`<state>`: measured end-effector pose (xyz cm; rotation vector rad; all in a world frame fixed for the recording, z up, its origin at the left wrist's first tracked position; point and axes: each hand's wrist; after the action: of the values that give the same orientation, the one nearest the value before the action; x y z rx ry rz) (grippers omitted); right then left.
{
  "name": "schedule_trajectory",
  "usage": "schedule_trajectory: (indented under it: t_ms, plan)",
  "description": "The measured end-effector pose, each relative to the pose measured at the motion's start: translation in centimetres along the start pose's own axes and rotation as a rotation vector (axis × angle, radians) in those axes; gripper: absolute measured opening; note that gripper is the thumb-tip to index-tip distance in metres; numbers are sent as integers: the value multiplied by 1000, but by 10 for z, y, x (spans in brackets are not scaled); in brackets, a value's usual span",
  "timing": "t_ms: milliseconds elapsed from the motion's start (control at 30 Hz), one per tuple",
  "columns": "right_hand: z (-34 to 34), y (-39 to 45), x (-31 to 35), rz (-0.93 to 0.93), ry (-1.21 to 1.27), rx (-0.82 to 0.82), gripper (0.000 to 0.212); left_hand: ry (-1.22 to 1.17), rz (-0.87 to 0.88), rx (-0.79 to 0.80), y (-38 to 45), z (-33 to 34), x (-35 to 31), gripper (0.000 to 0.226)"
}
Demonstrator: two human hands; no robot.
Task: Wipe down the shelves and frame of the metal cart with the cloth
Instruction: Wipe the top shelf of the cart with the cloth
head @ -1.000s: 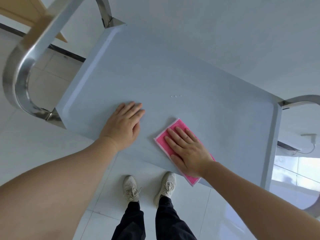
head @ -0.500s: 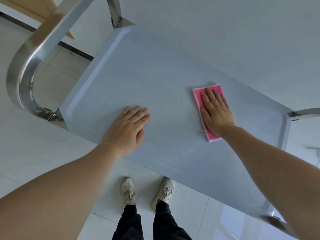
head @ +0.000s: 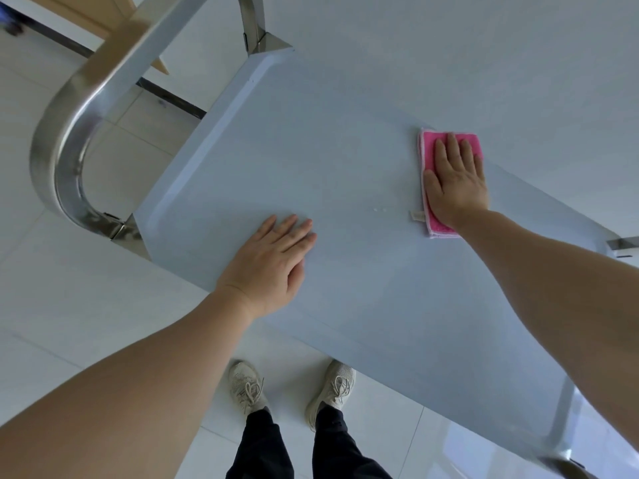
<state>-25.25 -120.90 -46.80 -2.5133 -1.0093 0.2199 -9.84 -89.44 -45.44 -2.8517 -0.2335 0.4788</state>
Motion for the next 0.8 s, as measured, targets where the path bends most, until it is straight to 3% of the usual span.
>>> schedule_trajectory:
  t_ms: [433, 800]
  plan:
    - [10, -18, 45, -160, -33, 8, 63, -25, -7, -15, 1, -1, -2, 43]
    - [49, -122, 119, -211, -38, 101, 62, -68, -4, 21, 0, -4, -1, 50]
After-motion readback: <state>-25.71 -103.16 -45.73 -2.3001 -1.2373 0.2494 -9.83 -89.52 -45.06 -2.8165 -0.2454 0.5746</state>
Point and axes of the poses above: each hand's wrist, its own y-axis towards the middle knuckle, its own z-axis out of the palm, x = y × z, and after that the axes turned 15 degrees about x, right-handed
